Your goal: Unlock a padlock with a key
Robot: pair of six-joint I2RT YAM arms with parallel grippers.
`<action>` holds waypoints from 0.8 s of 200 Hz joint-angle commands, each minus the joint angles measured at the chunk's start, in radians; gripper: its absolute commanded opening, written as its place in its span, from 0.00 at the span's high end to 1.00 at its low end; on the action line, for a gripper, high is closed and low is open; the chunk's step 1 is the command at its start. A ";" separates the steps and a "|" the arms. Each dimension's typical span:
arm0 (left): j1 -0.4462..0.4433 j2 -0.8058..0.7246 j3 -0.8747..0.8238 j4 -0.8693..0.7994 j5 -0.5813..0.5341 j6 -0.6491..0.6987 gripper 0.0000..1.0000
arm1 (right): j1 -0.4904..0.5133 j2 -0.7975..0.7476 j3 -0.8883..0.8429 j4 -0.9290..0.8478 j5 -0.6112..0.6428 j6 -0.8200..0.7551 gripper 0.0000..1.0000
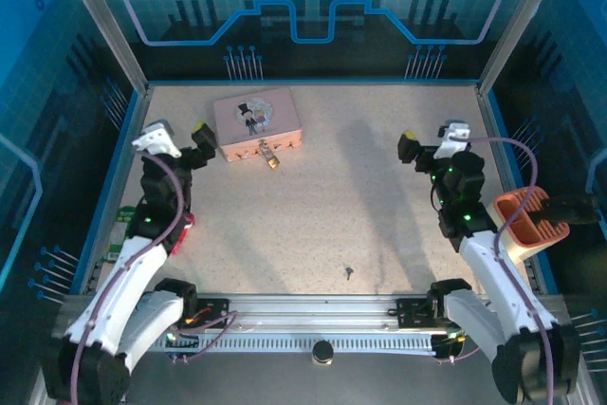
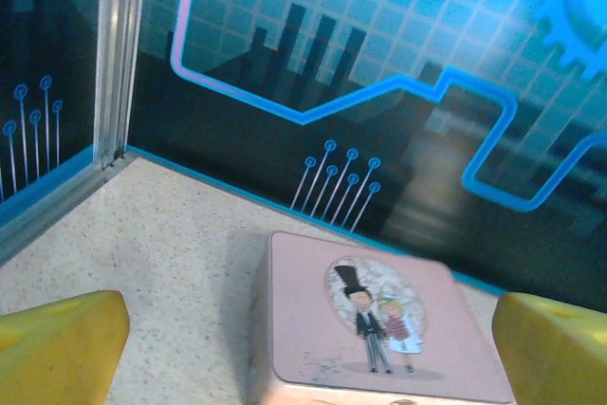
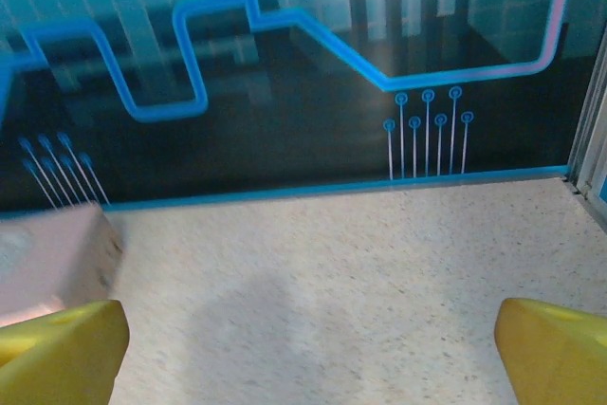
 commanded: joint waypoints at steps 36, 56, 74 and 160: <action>0.009 -0.249 -0.036 -0.420 0.257 -0.225 0.01 | -0.073 -0.121 0.087 -0.524 -0.284 0.217 0.00; 0.007 -0.211 0.002 -0.534 0.389 -0.220 0.01 | -0.001 -0.111 0.135 -0.674 -0.248 0.181 0.00; 0.000 -0.148 0.030 -0.640 0.476 -0.221 0.01 | 0.108 -0.130 0.138 -0.740 -0.161 0.172 0.00; -0.340 -0.024 0.031 -0.770 0.442 -0.301 0.01 | 0.621 -0.075 0.117 -0.907 0.065 0.382 0.03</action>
